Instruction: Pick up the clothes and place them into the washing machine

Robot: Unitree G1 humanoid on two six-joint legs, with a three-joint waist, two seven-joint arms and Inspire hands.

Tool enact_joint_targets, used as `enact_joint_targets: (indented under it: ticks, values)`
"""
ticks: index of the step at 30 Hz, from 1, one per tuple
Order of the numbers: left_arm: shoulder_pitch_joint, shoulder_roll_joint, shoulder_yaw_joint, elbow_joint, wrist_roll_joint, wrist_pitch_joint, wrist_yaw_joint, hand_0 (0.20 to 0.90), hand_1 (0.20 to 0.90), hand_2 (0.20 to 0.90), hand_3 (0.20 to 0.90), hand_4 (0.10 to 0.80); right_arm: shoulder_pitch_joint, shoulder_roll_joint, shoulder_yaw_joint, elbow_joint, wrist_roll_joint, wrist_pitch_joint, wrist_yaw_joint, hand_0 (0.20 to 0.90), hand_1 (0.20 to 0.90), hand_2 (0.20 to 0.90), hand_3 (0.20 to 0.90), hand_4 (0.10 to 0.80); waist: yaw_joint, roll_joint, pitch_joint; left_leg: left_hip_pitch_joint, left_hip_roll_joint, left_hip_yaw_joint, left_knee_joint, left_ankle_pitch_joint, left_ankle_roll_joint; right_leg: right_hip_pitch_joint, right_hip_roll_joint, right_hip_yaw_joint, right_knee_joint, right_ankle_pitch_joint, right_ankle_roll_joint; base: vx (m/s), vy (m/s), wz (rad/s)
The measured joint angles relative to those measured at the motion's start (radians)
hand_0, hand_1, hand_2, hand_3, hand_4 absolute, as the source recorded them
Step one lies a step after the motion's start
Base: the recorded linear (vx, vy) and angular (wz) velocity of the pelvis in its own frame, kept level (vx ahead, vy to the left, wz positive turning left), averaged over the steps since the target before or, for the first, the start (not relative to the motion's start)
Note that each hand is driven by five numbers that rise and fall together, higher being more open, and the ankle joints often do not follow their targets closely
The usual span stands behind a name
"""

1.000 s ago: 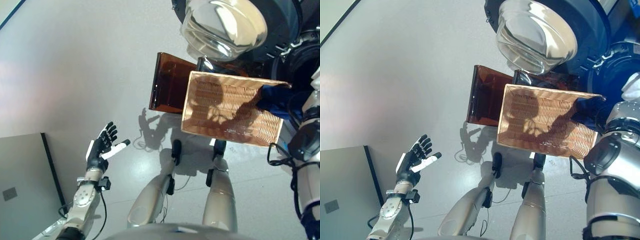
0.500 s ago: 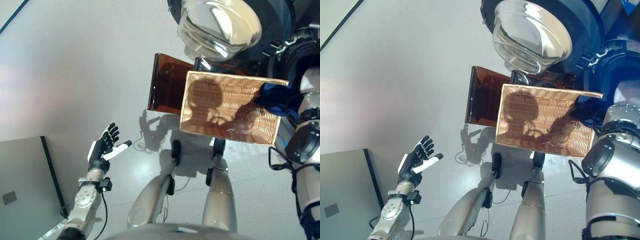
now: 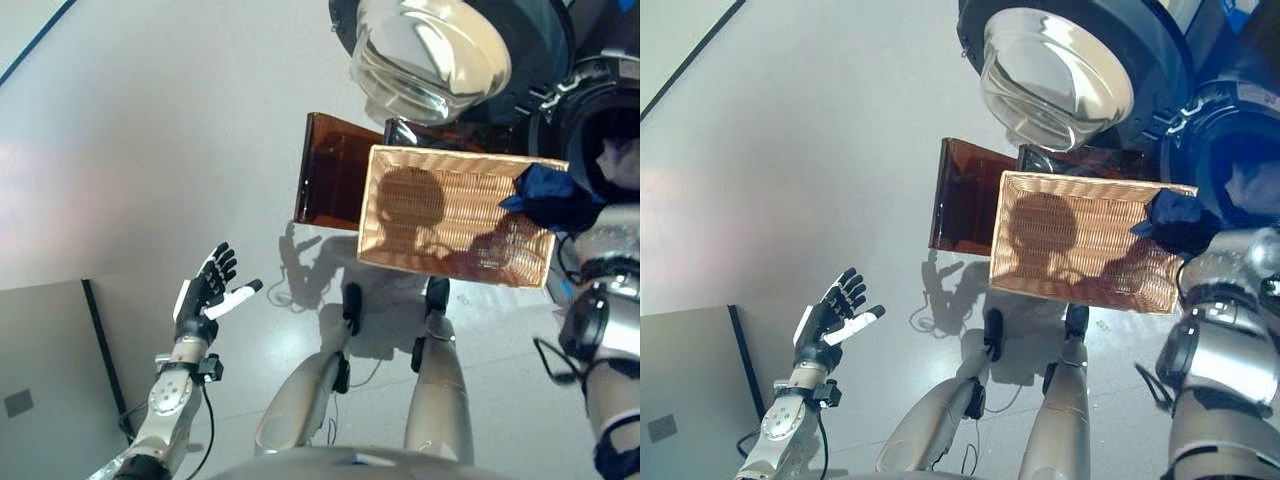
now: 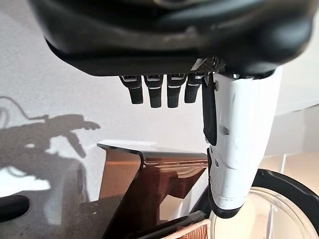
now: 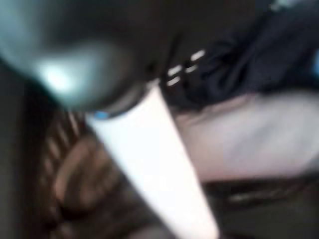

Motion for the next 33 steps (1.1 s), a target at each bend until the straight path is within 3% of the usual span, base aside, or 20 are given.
enact_joint_targets:
  ticks: [10,21,27,33]
  values:
    - [-0.001,-0.016,0.042,-0.001,0.046,-0.032,-0.015,0.9,0.9,0.9,0.9,0.8,0.208,-0.006,0.091,-0.124,-0.407,0.128,0.063,0.9,0.9,0.9,0.9,0.8,-0.025,-0.001,0.001,0.027,0.004,-0.003,0.0,0.0,0.004,0.033,0.002,-0.009,-0.009,0.0,0.0,0.009,0.001,0.03]
    - [0.0,-0.047,0.051,-0.001,0.082,-0.043,-0.016,0.9,0.9,0.9,0.9,0.8,0.426,-0.077,0.268,-0.395,-0.915,0.166,0.091,0.9,0.9,0.9,0.9,0.8,-0.047,-0.025,0.008,0.036,0.008,-0.014,0.0,-0.001,0.005,0.05,0.005,-0.017,-0.018,-0.002,0.002,0.001,-0.004,0.02]
    - [0.0,-0.049,0.055,-0.001,0.083,-0.044,-0.016,0.9,0.9,0.9,0.9,0.8,0.433,-0.09,0.327,-0.433,-1.03,0.148,0.133,0.9,0.9,0.9,0.9,0.8,-0.041,-0.054,0.003,0.036,0.008,-0.016,0.0,-0.001,0.006,0.054,0.005,-0.017,-0.018,0.0,-0.001,-0.01,0.004,-0.02]
    - [0.0,-0.049,0.057,-0.001,0.095,-0.044,-0.017,0.9,0.9,0.9,0.9,0.8,0.41,-0.091,0.486,-0.337,-1.152,0.159,0.176,0.9,0.9,0.9,0.9,0.8,-0.033,-0.077,-0.008,0.036,0.007,-0.017,0.0,-0.001,0.006,0.054,0.004,-0.018,-0.018,0.0,-0.001,0.0,0.0,0.0]
